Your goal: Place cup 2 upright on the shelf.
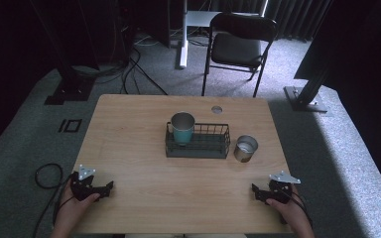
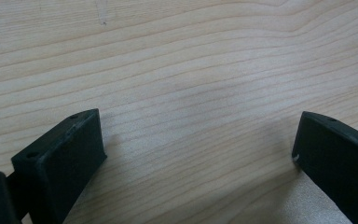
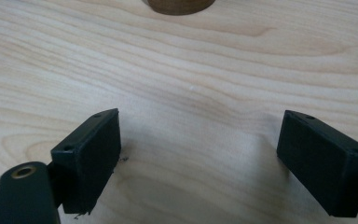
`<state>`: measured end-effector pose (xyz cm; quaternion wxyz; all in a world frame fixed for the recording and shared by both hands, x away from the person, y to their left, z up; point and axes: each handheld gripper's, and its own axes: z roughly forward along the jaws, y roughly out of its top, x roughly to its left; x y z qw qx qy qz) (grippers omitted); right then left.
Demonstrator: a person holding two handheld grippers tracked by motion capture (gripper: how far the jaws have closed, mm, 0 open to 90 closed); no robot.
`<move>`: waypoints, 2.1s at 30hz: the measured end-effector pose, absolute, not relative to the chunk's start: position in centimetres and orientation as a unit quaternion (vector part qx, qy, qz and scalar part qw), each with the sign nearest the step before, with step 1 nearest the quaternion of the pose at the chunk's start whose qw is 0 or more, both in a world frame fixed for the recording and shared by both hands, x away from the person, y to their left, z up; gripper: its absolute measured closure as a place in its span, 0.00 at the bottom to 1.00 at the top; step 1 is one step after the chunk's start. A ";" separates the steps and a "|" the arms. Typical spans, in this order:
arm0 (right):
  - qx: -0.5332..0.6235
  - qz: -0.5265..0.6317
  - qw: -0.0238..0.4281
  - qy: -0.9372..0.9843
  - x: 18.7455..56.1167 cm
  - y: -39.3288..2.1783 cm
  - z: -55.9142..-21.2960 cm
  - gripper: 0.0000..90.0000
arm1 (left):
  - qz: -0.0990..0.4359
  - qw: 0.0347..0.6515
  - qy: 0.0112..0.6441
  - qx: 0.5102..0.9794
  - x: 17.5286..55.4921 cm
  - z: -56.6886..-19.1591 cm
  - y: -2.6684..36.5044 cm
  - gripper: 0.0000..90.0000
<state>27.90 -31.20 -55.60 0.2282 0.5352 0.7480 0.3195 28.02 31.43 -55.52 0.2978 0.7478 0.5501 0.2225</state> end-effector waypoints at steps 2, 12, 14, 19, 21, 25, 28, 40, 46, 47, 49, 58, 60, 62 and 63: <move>0.537 0.319 0.227 0.747 28.2 -31.1 -55.5 0.15 | 0.222 0.298 0.550 0.748 28.0 -55.5 31.4 0.03; 0.532 0.333 0.239 0.741 29.5 -30.8 -54.7 0.15 | 0.222 0.298 0.550 0.748 28.0 -55.5 31.4 0.03; 0.533 0.339 0.239 0.737 29.9 -30.8 -54.6 0.15 | 0.222 0.298 0.550 0.748 28.0 -55.5 31.4 0.03; 0.532 0.354 0.237 0.732 30.4 -30.5 -54.8 0.15 | 0.222 0.298 0.550 0.748 28.0 -55.5 31.4 0.03; 0.533 0.355 0.236 0.731 30.5 -30.4 -54.9 0.15 | 0.222 0.298 0.550 0.748 28.0 -55.5 31.4 0.03; 0.531 0.357 0.237 0.731 30.8 -30.2 -55.0 0.15 | 0.222 0.298 0.550 0.748 28.0 -55.5 31.4 0.03; 0.530 0.358 0.238 0.731 30.9 -30.2 -55.0 0.15 | 0.222 0.298 0.550 0.748 28.0 -55.5 31.4 0.03; 0.521 0.387 0.250 0.719 32.4 -29.2 -54.0 0.14 | 0.222 0.298 0.550 0.748 28.0 -55.5 31.4 0.03; 0.517 0.397 0.255 0.714 33.1 -28.9 -53.7 0.14 | 0.222 0.299 0.550 0.748 28.0 -55.5 31.4 0.03; 0.517 0.400 0.255 0.713 33.2 -28.8 -53.7 0.14 | 0.222 0.299 0.550 0.748 28.0 -55.5 31.4 0.03; 0.515 0.402 0.256 0.712 33.5 -28.7 -53.6 0.14 | 0.223 0.299 0.550 0.748 28.0 -55.5 31.4 0.03; 0.509 0.416 0.261 0.707 34.4 -28.3 -53.2 0.14 | 0.222 0.298 0.549 0.748 28.0 -55.5 31.4 0.03; 0.509 0.415 0.265 0.706 34.6 -28.2 -53.1 0.14 | 0.222 0.298 0.549 0.748 28.0 -55.5 31.4 0.03; 0.511 0.416 0.265 0.704 34.7 -28.2 -53.1 0.14 | 0.222 0.298 0.549 0.748 28.0 -55.5 31.4 0.03; 0.510 0.417 0.268 0.703 34.9 -28.2 -53.1 0.14 | 0.222 0.298 0.549 0.748 28.0 -55.5 31.4 0.03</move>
